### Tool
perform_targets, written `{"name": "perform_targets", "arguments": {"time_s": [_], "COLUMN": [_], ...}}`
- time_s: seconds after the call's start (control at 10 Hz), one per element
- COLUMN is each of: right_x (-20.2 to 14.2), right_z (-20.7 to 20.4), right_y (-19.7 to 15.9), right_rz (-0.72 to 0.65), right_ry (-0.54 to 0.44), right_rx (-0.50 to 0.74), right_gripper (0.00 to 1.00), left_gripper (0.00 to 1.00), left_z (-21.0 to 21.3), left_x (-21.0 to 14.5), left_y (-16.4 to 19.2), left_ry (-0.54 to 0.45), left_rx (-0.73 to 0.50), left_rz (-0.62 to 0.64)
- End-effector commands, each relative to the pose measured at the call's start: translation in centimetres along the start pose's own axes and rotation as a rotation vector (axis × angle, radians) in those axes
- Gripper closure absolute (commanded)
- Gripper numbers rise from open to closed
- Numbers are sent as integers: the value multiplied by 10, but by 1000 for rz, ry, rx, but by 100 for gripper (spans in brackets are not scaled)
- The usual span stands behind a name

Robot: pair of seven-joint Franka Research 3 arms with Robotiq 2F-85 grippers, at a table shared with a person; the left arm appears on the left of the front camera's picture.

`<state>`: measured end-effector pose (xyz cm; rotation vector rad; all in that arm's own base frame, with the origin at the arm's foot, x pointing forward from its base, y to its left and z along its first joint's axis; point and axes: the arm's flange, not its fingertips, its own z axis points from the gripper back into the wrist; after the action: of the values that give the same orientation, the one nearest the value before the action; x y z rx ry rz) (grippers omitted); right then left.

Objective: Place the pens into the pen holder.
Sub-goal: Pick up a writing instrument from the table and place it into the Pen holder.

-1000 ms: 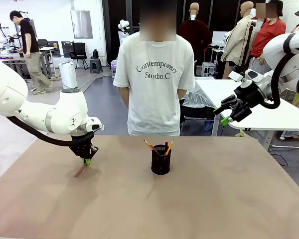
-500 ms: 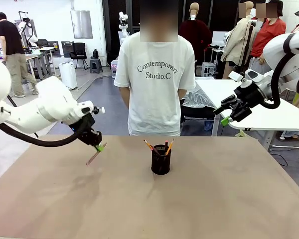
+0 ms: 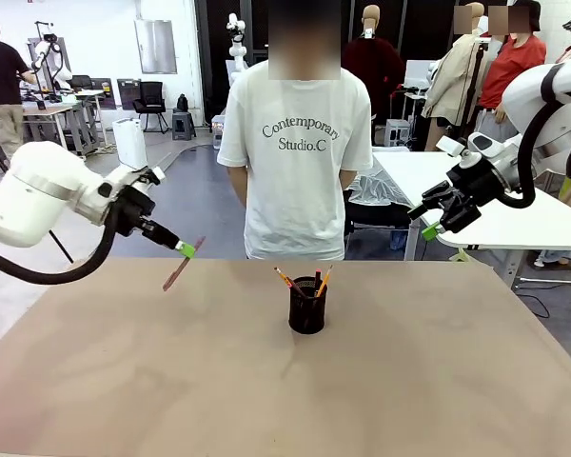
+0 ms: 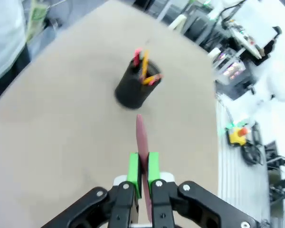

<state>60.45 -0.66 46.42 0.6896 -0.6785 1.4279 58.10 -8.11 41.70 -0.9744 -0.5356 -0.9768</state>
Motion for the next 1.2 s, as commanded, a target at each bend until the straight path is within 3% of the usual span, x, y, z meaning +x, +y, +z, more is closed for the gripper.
{"name": "perform_targets", "arguments": {"time_s": [0.0, 0.1, 0.3, 0.5, 0.6, 0.8, 1.0, 1.1], "right_x": [3, 3, 3, 3, 3, 3, 3, 3], "right_z": [1, 1, 1, 1, 1, 1, 1, 1], "right_y": [0, 0, 0, 0, 0, 0, 0, 0], "right_rz": [7, 7, 7, 7, 7, 7, 7, 7], "right_ry": [6, 6, 6, 6, 6, 6, 6, 6], "right_rx": [-5, -5, -5, -5, -5, -5, -5, -5], "right_gripper": [0, 0, 0, 0, 0, 0, 0, 0], "left_gripper": [100, 100, 100, 100, 100, 100, 100, 100], "left_z": [7, 12, 20, 19, 24, 24, 5, -19], "left_x": [-5, -5, -6, -5, 4, 4, 10, 20], "left_y": [-3, -6, -8, -8, -2, -2, -13, -12], "left_ry": [-177, -286, -398, -335, -380, -380, -365, -359], "left_rx": [-85, -28, -42, -94, -16, -16, -12, -68], "left_rz": [-113, -197, -352, -424, -332, -332, -478, -546]}}
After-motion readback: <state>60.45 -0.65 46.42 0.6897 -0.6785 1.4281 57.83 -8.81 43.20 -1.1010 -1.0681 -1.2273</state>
